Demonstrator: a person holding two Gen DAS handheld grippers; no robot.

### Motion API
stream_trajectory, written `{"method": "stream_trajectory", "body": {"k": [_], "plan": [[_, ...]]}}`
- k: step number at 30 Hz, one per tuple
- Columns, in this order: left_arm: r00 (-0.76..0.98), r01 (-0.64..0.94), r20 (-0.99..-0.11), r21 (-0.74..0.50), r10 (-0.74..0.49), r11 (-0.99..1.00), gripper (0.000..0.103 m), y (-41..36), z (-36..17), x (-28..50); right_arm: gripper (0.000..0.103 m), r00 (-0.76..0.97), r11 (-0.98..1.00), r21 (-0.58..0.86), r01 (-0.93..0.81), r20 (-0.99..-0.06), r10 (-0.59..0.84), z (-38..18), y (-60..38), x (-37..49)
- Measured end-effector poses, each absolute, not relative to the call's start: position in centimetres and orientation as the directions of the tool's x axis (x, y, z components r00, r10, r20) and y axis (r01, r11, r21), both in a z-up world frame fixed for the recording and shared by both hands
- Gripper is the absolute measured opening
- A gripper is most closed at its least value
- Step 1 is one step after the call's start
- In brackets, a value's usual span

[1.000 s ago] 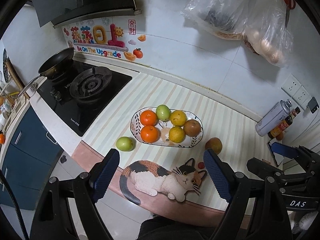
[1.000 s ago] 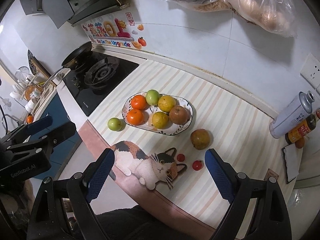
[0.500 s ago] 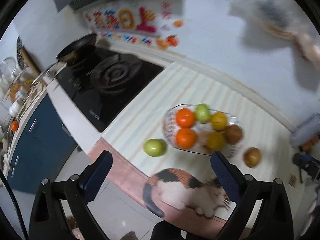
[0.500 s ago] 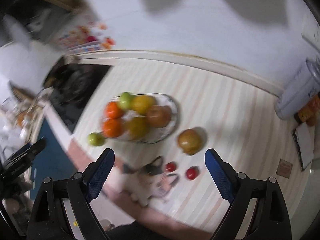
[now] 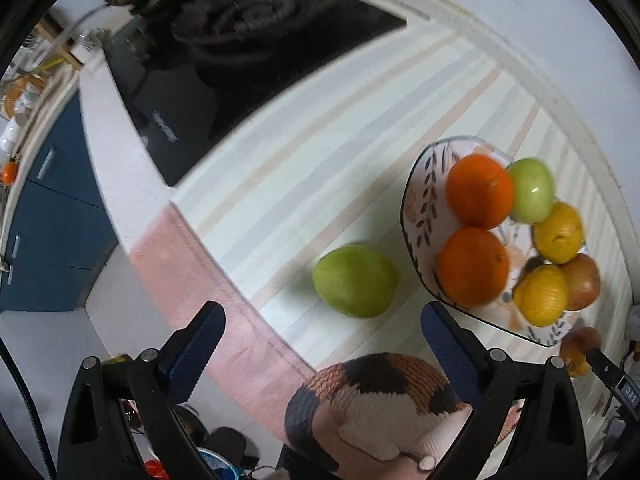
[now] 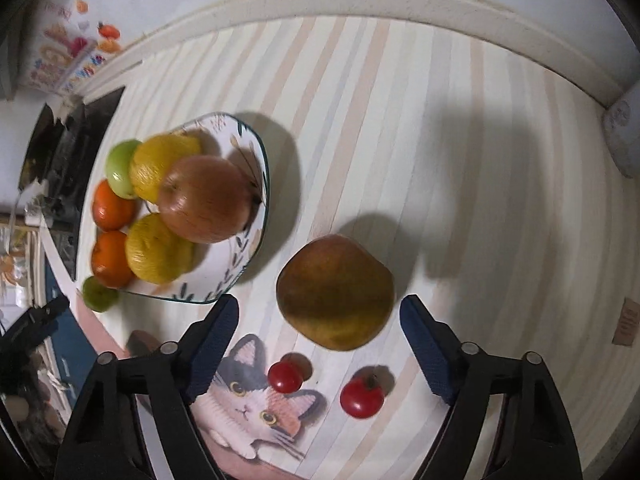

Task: Organize fruits
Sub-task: 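Grasp the green apple with the left tool while the right tool grasps the brown pear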

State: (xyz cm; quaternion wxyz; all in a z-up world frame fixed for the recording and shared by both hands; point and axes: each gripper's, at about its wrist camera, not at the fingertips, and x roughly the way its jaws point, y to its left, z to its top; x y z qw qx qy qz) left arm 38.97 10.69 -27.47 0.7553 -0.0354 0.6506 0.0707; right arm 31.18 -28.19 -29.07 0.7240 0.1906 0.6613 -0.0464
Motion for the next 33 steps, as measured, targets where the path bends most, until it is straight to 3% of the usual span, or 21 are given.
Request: {"method": "stream_trajectory", "body": {"k": [7,9,11,13,25,33], "plan": [[0.092,-0.093,-0.995,0.025,0.033,0.995,0.098,9.7,-31.1,40.5,0.077,0.090,0.945,0.158,0.287,-0.986,0.137,-30.4,-27.7,32.0],[0.111,-0.073,-0.994,0.015,0.023,0.997,0.088,9.5,-31.1,40.6,0.072,0.082,0.947,0.151,0.285,-0.988,0.133,-30.8,-27.7,32.3],[0.105,-0.058,-0.994,0.007,0.013,0.998,0.069,9.3,-31.3,40.6,0.071,0.079,0.945,0.159,0.285,-0.987,0.142,-31.0,-27.8,32.5],[0.097,-0.048,-0.995,-0.010,-0.005,0.999,0.062,9.3,-31.6,40.6,0.071,0.076,0.943,0.166,0.289,-0.986,0.150,-31.1,-27.9,32.4],[0.086,-0.013,-0.995,-0.056,-0.055,0.998,0.061,7.8,-31.1,36.7,0.070,0.030,0.938,0.237,0.255,-0.971,0.237,-30.3,-26.2,29.7],[0.073,0.017,-0.994,-0.079,-0.080,0.997,0.061,5.7,-31.4,33.8,0.070,0.020,0.948,0.212,0.236,-0.977,0.213,-31.1,-25.0,28.9]]}}
